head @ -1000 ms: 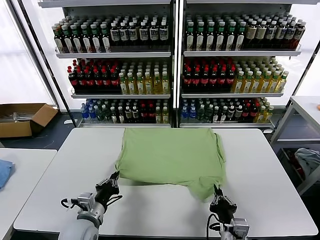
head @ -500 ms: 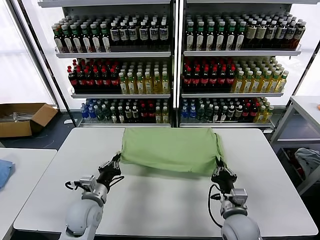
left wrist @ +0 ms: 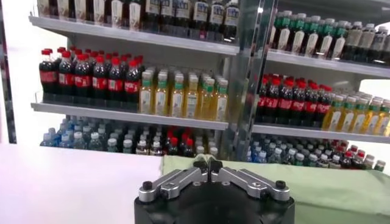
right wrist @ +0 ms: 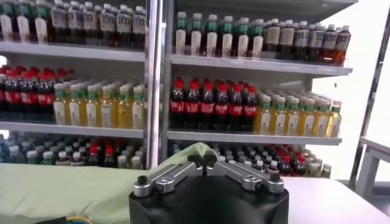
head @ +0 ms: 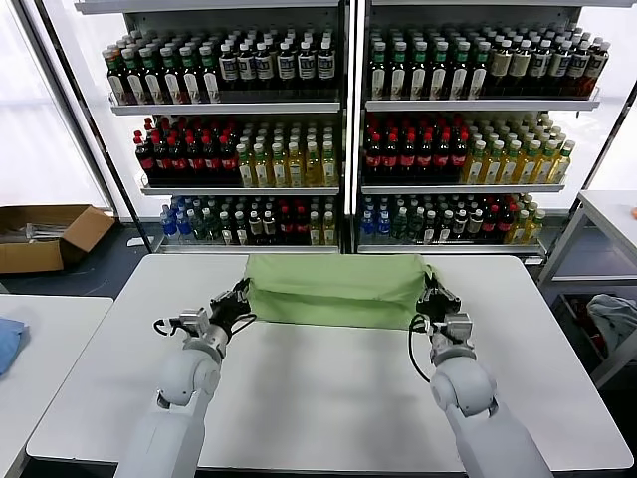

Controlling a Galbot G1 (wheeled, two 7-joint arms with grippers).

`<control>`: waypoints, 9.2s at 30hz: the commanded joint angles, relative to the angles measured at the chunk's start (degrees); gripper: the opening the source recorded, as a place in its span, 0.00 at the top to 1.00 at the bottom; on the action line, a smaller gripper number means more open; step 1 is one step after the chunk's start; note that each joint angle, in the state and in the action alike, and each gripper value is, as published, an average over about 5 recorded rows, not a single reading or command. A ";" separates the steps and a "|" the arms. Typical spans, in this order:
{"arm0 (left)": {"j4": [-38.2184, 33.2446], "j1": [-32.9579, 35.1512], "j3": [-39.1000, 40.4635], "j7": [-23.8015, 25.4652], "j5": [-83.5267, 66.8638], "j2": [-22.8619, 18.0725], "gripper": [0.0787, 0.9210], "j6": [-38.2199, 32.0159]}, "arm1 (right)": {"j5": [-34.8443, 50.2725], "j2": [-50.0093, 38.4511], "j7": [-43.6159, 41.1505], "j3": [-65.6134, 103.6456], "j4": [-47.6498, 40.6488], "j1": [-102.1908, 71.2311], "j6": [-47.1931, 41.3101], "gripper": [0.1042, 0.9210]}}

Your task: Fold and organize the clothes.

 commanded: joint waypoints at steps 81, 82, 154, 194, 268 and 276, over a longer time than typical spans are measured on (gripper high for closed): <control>-32.69 25.80 -2.06 -4.06 5.59 4.50 0.99 11.66 | 2.76 -0.77 10.51 4.70 31.61 -28.20 -8.68 0.97; -34.76 28.16 -2.57 -4.38 5.36 4.64 0.99 11.63 | 1.61 -0.43 10.82 4.70 33.33 -31.00 -8.47 0.97; 2.50 -3.28 2.70 2.05 -0.61 10.76 0.12 11.80 | 8.39 1.74 -7.72 -10.35 -29.12 25.25 -6.48 0.12; 6.87 -1.72 6.45 2.98 3.52 7.96 0.76 11.74 | 3.10 6.17 -8.36 -6.81 -31.09 16.72 -6.05 0.60; -16.87 25.98 -3.19 6.65 13.31 5.40 0.99 -0.01 | -3.28 2.85 1.19 10.90 22.85 -35.79 -3.27 1.00; -17.66 25.76 -2.74 6.40 15.93 4.76 0.93 -0.26 | -7.77 2.71 0.84 9.37 21.50 -35.92 -2.46 0.99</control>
